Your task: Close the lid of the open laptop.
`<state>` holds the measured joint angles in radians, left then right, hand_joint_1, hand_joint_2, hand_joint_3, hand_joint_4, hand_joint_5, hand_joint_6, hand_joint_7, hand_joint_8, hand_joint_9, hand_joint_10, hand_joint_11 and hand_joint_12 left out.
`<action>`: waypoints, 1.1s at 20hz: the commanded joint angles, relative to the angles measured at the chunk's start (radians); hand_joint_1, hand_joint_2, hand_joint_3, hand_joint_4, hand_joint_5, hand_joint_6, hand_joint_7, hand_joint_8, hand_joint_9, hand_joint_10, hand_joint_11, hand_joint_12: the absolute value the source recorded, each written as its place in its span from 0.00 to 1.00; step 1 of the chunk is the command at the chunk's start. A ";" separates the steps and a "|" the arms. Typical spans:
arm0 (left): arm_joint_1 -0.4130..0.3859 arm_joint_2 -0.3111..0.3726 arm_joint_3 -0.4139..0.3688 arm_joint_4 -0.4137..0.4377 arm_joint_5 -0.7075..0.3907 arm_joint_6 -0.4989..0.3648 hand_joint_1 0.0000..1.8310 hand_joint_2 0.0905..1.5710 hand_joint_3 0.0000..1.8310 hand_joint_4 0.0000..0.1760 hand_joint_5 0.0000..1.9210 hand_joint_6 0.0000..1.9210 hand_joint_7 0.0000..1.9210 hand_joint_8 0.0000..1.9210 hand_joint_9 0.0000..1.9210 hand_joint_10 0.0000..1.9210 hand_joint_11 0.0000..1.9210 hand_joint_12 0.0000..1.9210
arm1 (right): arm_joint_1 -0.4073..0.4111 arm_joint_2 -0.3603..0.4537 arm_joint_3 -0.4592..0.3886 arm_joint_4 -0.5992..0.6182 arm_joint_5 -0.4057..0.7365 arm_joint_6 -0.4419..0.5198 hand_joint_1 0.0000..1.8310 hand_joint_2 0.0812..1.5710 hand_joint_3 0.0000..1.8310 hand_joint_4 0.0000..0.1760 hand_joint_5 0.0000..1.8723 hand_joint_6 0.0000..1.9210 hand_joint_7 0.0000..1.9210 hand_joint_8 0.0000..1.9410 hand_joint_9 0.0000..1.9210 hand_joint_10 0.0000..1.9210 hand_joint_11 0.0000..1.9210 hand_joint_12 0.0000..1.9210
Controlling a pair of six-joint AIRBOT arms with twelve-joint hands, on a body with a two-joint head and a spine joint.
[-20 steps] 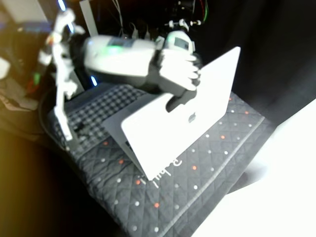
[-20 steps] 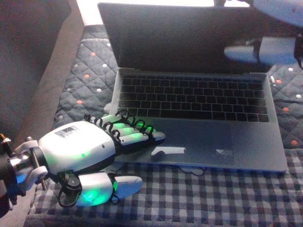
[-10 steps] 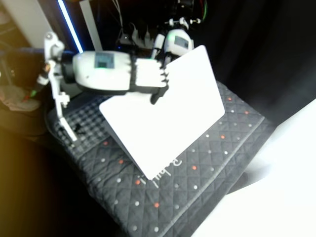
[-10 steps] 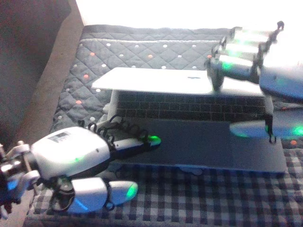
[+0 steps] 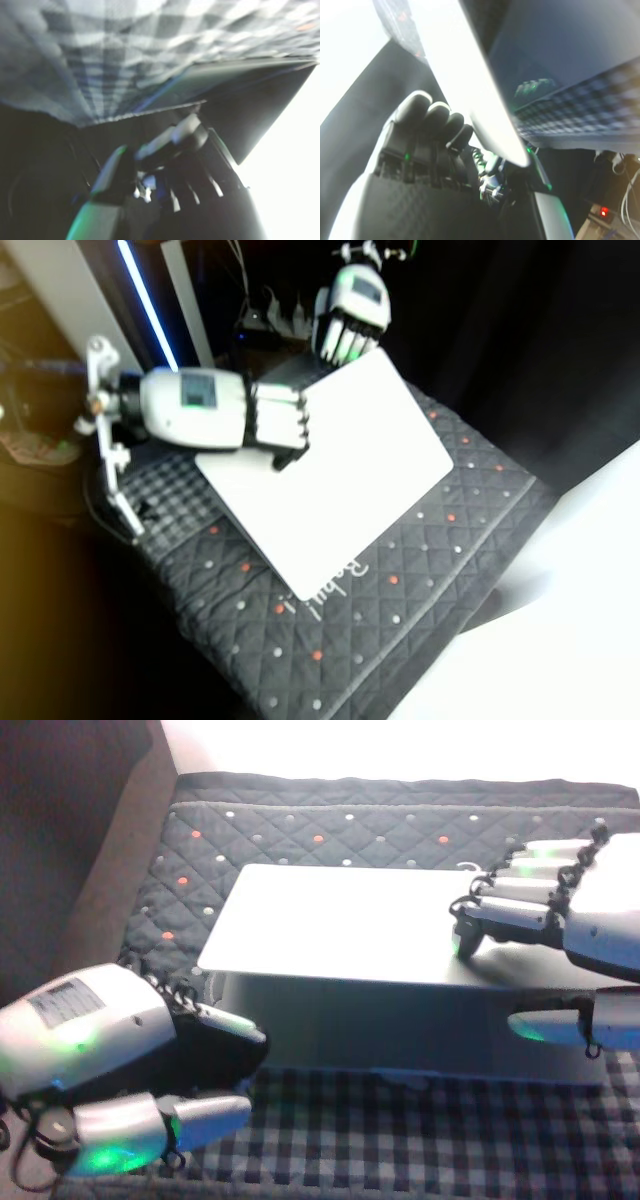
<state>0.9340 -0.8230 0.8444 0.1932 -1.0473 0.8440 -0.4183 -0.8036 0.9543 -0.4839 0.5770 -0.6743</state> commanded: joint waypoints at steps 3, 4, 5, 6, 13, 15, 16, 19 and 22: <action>0.002 0.030 -0.011 -0.079 -0.230 0.038 0.38 0.67 0.42 0.76 0.30 1.00 0.59 0.98 0.59 1.00 0.23 1.00 | -0.041 0.005 0.003 0.029 0.074 0.003 0.23 0.82 0.00 0.00 0.00 0.73 0.05 0.78 0.06 0.94 0.10 1.00; 0.007 0.040 -0.016 -0.104 -0.261 0.060 0.39 0.65 0.44 0.78 0.30 1.00 0.59 0.96 0.60 1.00 0.33 1.00 | -0.053 0.003 0.003 0.029 0.073 0.008 0.26 0.82 0.00 0.00 0.00 0.79 0.06 0.77 0.07 0.94 0.11 1.00; 0.011 0.047 -0.019 -0.130 -0.290 0.081 0.39 0.66 0.43 0.60 0.29 1.00 0.56 0.98 0.60 1.00 0.50 1.00 | -0.062 0.002 0.001 0.027 0.068 0.011 0.26 0.83 0.00 0.00 0.00 0.80 0.06 0.74 0.06 0.91 0.09 1.00; 0.013 0.050 -0.018 -0.162 -0.326 0.097 0.36 0.72 0.35 0.79 0.26 1.00 0.47 1.00 0.50 1.00 0.48 1.00 | -0.068 0.001 -0.001 0.014 0.055 0.016 0.24 0.84 0.00 0.00 0.00 0.79 0.07 0.68 0.06 0.86 0.09 1.00; 0.012 0.052 -0.003 -0.256 -0.397 0.161 0.49 0.95 0.00 0.00 0.16 1.00 0.22 0.91 0.13 0.78 0.05 0.95 | -0.071 -0.002 -0.003 -0.077 0.006 0.081 0.22 0.93 0.01 0.00 0.02 0.55 0.07 0.46 0.03 0.72 0.02 1.00; 0.013 0.052 -0.001 -0.263 -0.401 0.161 0.51 0.95 0.00 0.00 0.15 1.00 0.24 0.95 0.16 0.75 0.11 0.90 | -0.071 0.000 -0.004 -0.081 0.006 0.081 0.18 0.93 0.01 0.00 0.05 0.49 0.12 0.37 0.07 0.62 0.02 0.97; 0.013 0.052 0.001 -0.264 -0.401 0.161 0.52 0.95 0.00 0.00 0.14 1.00 0.25 0.94 0.16 0.74 0.09 0.89 | -0.071 0.001 -0.004 -0.081 0.006 0.081 0.18 0.93 0.00 0.00 0.07 0.43 0.15 0.29 0.09 0.55 0.02 0.95; 0.013 0.052 0.004 -0.271 -0.406 0.164 0.63 0.94 0.00 0.00 0.07 0.74 0.19 0.99 0.16 0.79 0.10 0.92 | -0.071 0.006 -0.005 -0.081 0.006 0.081 0.11 0.92 0.00 0.00 0.15 0.30 0.28 0.13 0.20 0.40 0.08 0.89; 0.013 0.052 0.005 -0.275 -0.409 0.167 0.67 0.93 0.00 0.00 0.08 0.95 0.20 0.97 0.24 0.99 0.09 0.97 | -0.071 0.009 -0.007 -0.081 0.008 0.081 0.18 0.93 0.00 0.00 0.19 0.25 0.32 0.05 0.23 0.33 0.08 0.87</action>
<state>0.9535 -0.7761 0.8467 -0.0818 -1.3285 1.0065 -0.4911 -0.8051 0.9489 -0.5835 0.5125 -0.5980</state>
